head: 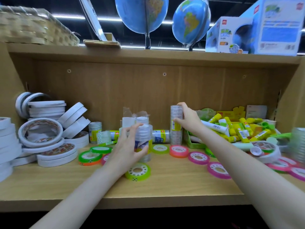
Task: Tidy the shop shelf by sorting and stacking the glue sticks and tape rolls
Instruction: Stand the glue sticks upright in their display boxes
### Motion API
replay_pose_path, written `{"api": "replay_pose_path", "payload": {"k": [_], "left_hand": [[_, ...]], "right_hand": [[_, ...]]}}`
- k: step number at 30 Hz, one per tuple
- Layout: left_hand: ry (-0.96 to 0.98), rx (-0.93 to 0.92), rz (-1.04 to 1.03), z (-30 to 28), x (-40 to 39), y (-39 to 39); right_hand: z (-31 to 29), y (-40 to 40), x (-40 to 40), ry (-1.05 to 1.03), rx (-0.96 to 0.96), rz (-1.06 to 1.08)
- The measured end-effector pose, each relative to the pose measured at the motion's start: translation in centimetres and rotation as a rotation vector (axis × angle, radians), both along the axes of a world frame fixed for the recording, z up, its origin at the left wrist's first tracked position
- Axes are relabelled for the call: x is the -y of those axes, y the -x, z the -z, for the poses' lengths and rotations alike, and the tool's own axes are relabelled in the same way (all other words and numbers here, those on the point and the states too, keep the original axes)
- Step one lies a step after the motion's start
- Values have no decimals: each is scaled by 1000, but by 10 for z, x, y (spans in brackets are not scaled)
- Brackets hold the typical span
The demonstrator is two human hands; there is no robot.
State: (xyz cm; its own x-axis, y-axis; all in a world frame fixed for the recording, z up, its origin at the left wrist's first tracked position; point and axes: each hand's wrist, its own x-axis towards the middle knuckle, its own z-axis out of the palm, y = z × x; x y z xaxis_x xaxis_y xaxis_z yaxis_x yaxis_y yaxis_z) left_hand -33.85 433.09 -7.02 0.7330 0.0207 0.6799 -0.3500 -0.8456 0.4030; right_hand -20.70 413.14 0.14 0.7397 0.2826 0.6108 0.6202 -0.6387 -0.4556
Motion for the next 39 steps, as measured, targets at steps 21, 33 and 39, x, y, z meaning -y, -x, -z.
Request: {"api": "replay_pose_path", "payload": {"k": [21, 33, 39], "left_hand": [[-240, -76, 187, -1, -24, 35], [-403, -249, 182, 0, -25, 42], [-469, -254, 139, -2, -17, 34]], "right_hand": [[25, 49, 5, 658, -74, -218], [35, 36, -11, 551, -40, -35], [-8, 76, 67, 635, -321, -60]]}}
